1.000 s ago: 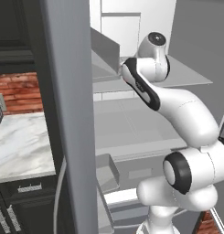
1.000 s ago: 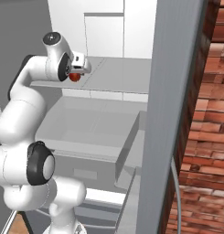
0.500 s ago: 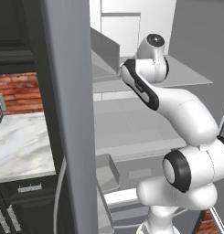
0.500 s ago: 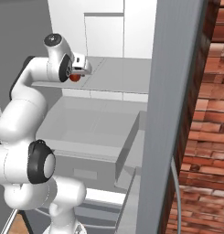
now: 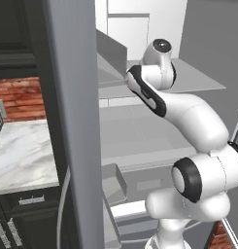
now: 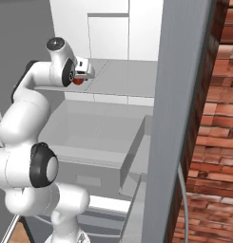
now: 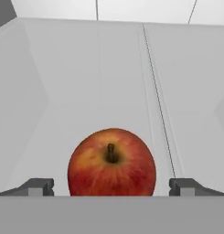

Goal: Pick the apple and pear from the fridge and place them inside the tupperware on the counter.

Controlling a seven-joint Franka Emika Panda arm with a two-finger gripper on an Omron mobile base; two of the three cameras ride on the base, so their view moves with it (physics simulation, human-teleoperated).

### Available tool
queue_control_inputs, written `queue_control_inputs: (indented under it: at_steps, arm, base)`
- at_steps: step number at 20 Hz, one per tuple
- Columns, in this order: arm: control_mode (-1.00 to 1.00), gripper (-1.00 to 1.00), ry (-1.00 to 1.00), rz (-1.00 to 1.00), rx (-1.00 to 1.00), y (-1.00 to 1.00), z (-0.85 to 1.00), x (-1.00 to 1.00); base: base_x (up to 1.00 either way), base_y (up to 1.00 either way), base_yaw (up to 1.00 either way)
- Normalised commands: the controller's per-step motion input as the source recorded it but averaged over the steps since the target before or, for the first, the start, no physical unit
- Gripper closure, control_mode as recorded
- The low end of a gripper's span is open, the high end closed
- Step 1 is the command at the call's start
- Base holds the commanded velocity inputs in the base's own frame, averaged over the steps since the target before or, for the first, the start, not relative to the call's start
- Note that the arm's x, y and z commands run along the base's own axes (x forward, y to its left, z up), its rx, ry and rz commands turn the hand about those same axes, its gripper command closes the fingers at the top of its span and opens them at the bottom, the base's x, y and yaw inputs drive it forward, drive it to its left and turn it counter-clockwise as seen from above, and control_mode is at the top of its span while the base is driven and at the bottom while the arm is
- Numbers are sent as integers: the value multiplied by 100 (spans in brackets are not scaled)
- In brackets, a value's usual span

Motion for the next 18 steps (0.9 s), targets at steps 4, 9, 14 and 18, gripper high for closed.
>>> queue_control_inputs:
  at_steps: [4, 9, 14, 18]
  arm:
    - [-100, -100, 0, 0, 0, 5, -9, 15]
    - [-100, 100, 0, 0, 0, 2, -11, 8]
    - [-100, 100, 0, 0, 0, 0, -15, -7]
    - [-100, 100, -9, 0, 0, 0, -7, -53]
  base:
    - [0, 0, 0]
    - [0, 0, 0]
    - [0, 0, 0]
    - [0, 0, 0]
